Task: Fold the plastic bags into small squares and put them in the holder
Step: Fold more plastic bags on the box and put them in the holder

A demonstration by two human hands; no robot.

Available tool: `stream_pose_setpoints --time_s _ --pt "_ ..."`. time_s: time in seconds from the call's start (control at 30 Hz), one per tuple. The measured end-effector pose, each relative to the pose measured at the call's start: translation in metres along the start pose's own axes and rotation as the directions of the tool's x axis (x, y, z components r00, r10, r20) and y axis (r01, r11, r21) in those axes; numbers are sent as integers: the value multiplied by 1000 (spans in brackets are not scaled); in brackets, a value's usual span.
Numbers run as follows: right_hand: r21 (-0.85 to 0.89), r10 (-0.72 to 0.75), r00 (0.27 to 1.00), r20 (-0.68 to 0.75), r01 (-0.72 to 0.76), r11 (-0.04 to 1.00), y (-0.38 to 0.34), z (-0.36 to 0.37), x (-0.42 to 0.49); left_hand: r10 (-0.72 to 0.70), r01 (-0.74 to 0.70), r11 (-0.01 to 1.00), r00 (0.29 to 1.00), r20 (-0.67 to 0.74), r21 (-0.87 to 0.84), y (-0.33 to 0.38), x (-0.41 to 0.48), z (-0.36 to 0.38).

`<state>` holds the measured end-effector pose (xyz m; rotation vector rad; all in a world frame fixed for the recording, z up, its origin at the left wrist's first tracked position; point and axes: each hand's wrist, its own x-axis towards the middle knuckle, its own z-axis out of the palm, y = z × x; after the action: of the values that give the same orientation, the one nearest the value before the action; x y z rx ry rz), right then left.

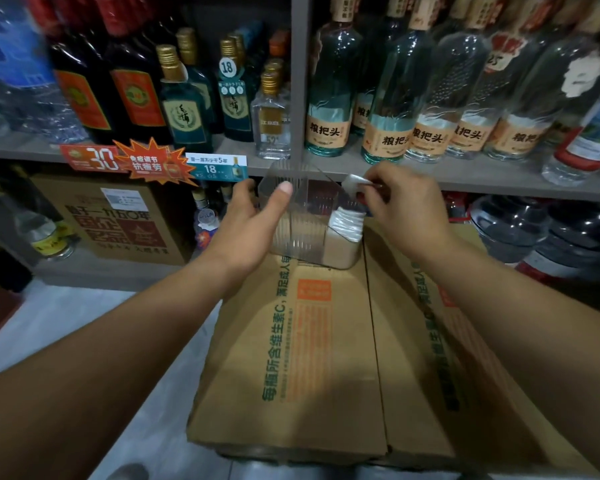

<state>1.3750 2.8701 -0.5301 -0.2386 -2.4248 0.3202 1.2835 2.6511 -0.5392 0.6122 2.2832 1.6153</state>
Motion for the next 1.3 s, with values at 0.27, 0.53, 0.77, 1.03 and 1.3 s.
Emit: stream_pose_setpoints --time_s 0.27,0.53,0.77,1.03,1.3 --pt "-117 -207 976 63 213 970 13 13 -18 8 -9 1000 1000 -30 -13 -7 14 11" --pt "-50 -99 989 111 105 993 8 10 -20 -17 17 1000 1000 -9 -13 -9 12 12" --pt "-32 144 952 271 -141 990 -9 15 -1 -19 19 1000 1000 4 -6 -10 13 9" --pt "87 112 870 479 -174 981 -8 -4 8 -15 16 1000 1000 18 -23 -13 13 8" --pt "-41 -28 933 360 45 998 -5 0 -6 -18 19 999 999 34 -33 -12 11 7"
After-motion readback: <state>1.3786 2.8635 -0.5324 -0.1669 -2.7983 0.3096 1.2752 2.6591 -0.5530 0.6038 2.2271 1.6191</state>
